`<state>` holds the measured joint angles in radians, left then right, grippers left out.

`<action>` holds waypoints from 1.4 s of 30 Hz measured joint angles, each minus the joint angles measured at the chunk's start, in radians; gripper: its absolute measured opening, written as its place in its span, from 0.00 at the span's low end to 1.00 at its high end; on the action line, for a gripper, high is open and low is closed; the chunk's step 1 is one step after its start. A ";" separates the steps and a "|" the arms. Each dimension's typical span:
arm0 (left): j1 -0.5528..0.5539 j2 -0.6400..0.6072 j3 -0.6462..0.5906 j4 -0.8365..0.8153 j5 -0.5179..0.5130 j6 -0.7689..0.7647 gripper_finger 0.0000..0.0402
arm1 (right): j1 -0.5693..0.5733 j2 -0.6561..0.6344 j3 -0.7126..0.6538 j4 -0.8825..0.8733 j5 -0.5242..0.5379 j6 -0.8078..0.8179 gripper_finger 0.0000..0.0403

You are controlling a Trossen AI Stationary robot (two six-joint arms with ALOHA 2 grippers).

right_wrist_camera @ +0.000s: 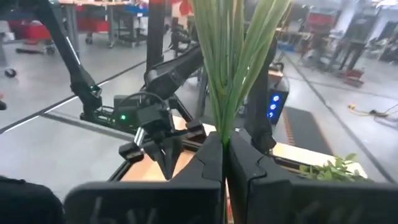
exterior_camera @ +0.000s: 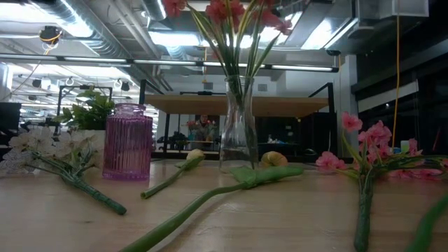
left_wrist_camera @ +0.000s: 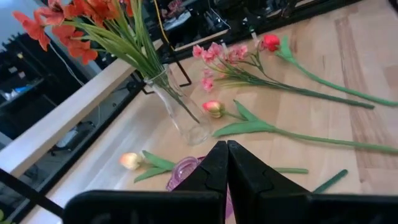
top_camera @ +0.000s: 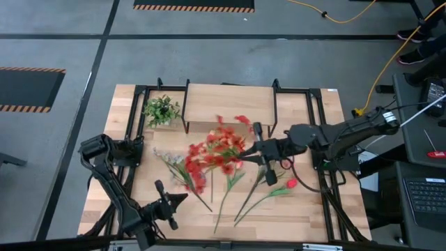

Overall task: Pick and place flowers into a vace then onto a shelf
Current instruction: Put the orange flowers into the transparent vase

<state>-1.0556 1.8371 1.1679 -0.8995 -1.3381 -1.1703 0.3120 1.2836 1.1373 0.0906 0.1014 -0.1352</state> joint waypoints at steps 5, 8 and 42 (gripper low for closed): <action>0.017 -0.072 0.000 0.012 0.037 0.079 0.00 | 0.005 -0.093 -0.208 0.208 0.051 -0.002 0.00; 0.047 -0.120 0.000 0.052 0.113 0.173 0.00 | 0.006 -0.133 -0.316 0.313 0.051 0.000 0.00; 0.252 -0.460 -0.630 1.607 0.495 1.283 0.00 | 0.049 0.112 -0.765 1.268 -0.106 -0.134 0.00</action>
<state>-0.8034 1.3769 0.5377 0.7080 -0.8429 0.1127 0.3612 1.3954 0.3723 1.3587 -0.0045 -0.2695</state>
